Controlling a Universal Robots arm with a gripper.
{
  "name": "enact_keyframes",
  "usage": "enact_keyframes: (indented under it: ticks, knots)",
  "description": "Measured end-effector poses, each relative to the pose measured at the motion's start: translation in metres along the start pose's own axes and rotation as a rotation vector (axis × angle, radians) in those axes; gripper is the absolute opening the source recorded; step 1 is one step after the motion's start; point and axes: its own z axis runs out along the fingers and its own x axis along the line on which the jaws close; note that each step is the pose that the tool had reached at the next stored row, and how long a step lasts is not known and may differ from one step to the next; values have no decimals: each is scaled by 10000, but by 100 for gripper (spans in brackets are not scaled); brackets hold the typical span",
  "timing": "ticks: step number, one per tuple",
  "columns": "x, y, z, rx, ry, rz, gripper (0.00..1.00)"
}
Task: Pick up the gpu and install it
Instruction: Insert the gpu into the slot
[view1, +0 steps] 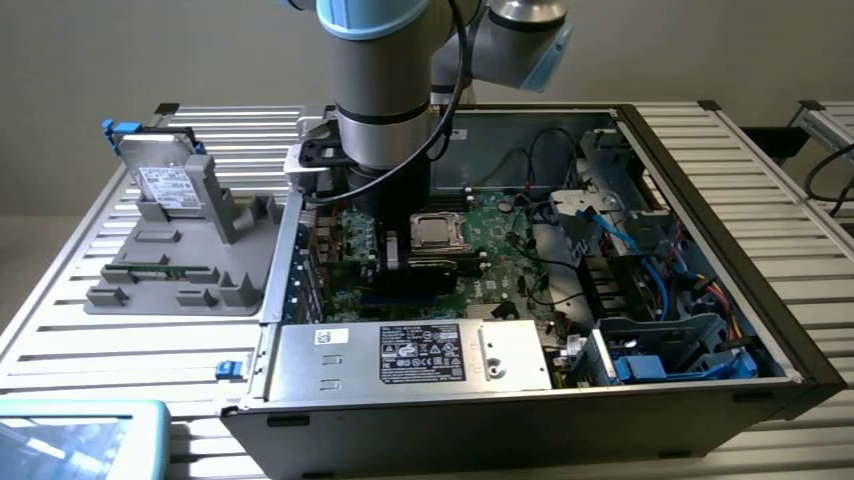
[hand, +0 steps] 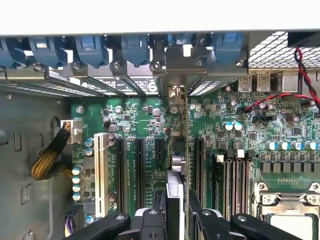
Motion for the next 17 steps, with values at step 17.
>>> enact_keyframes:
  ticks: [17]
  knots:
    - [-7,4,12,13,1,0,28]
